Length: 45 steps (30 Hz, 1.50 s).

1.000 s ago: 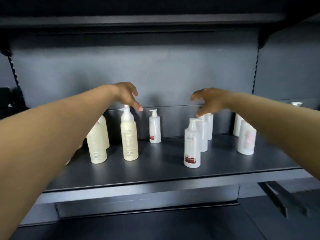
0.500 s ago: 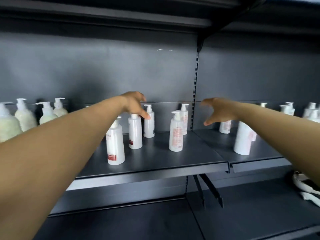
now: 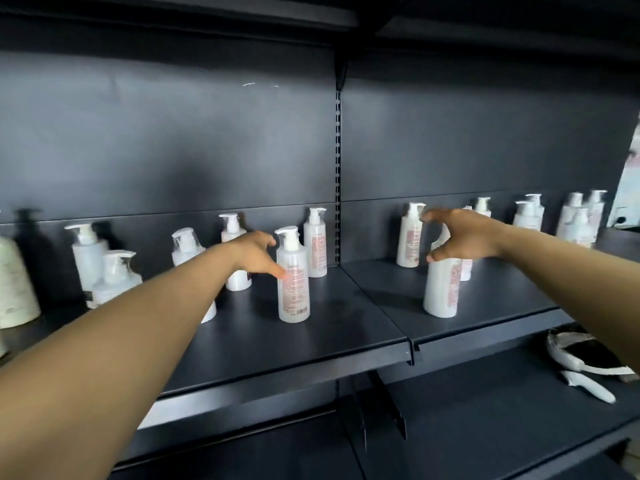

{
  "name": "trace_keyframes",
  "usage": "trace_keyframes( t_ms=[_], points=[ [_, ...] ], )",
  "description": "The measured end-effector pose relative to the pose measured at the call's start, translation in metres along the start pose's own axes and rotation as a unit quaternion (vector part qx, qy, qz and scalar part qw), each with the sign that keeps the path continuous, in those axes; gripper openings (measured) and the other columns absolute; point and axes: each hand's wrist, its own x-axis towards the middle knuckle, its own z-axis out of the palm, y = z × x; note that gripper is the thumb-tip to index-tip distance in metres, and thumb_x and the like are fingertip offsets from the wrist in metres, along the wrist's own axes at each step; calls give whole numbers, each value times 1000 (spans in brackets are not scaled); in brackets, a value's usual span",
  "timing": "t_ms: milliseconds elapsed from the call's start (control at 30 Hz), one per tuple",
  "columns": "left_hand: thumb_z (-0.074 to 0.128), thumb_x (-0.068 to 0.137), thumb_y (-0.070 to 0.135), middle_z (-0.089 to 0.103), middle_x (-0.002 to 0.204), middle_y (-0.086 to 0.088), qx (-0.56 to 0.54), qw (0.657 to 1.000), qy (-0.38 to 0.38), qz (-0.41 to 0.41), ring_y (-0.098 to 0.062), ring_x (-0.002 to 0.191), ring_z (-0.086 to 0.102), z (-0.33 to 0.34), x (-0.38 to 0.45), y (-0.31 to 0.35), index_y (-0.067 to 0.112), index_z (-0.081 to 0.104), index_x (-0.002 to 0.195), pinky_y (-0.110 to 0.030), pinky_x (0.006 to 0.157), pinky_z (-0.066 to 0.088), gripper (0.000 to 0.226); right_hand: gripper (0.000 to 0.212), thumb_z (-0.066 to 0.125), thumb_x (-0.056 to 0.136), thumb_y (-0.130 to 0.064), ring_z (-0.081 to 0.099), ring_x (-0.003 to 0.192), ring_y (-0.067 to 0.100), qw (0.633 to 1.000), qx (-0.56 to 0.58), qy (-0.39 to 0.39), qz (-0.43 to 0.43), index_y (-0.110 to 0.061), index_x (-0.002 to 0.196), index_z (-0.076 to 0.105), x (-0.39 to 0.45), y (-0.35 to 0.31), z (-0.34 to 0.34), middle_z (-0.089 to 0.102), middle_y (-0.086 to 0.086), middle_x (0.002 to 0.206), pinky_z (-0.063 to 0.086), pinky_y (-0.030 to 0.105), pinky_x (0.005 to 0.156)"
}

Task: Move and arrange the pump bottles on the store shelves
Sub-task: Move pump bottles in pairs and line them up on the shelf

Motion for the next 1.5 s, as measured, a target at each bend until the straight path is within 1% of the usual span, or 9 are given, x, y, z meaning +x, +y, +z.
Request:
trace_keyframes(
  t_ms=[100,200,267,433,767,900,1100,1267,1500],
  points=[
    [79,70,41,55,127,-6,-58,998,-12,6,-19,99,57,10,23,-3,15,44,136,-32,86,50,79,79,79,74,-25,46,127,29,1000,22,5,8,-15,141,38,19,25,6,51,12,137,37,36,106],
    [81,68,36,59,103,-6,-116,992,-35,20,-16,76,49,13,42,-4,17,58,115,-28,65,43,56,79,80,73,-22,43,131,27,999,51,6,5,-14,140,39,36,42,14,48,10,140,34,32,107],
    [79,73,27,54,98,4,-140,989,-39,22,-16,82,53,14,50,-4,25,57,102,-24,66,42,36,79,81,72,-19,42,133,23,997,75,7,-1,-15,139,40,46,53,18,47,8,141,33,29,106],
    [78,75,16,65,116,5,-207,975,-80,19,-14,115,57,16,57,-8,21,59,120,-23,83,48,50,65,82,70,-18,52,117,23,992,121,-30,6,-22,128,52,60,76,24,53,2,129,41,30,98],
    [75,76,4,66,116,-4,-239,969,-56,3,-13,102,61,19,55,-3,16,60,118,-20,71,48,46,50,87,63,-13,51,77,20,974,206,-82,-52,-22,101,56,67,91,29,50,15,92,52,39,74],
    [78,71,3,68,114,-6,-254,967,-16,-20,-19,107,63,13,53,-9,14,62,115,-38,91,54,48,50,83,67,-2,50,62,13,962,249,-83,-71,-7,107,52,81,64,36,48,4,79,51,28,56],
    [79,69,1,69,107,-4,-290,952,65,-76,-21,103,63,-6,48,-30,19,64,102,-41,94,52,40,49,81,68,-1,53,75,16,935,303,-89,-164,-10,106,50,109,-17,54,53,5,87,51,33,62],
    [78,70,-2,65,82,2,-286,949,93,-95,-13,79,62,-12,44,-38,18,61,81,-23,64,49,28,51,80,70,-3,54,78,17,909,333,-144,-206,-14,109,49,121,-85,72,51,2,91,53,38,68],
    [75,71,-6,65,90,4,-321,936,87,-116,-15,89,63,4,43,-54,18,60,83,-24,73,50,31,59,80,71,-15,50,78,12,925,278,-134,-220,-22,118,45,126,-108,103,48,-4,95,50,29,65]
  ],
)
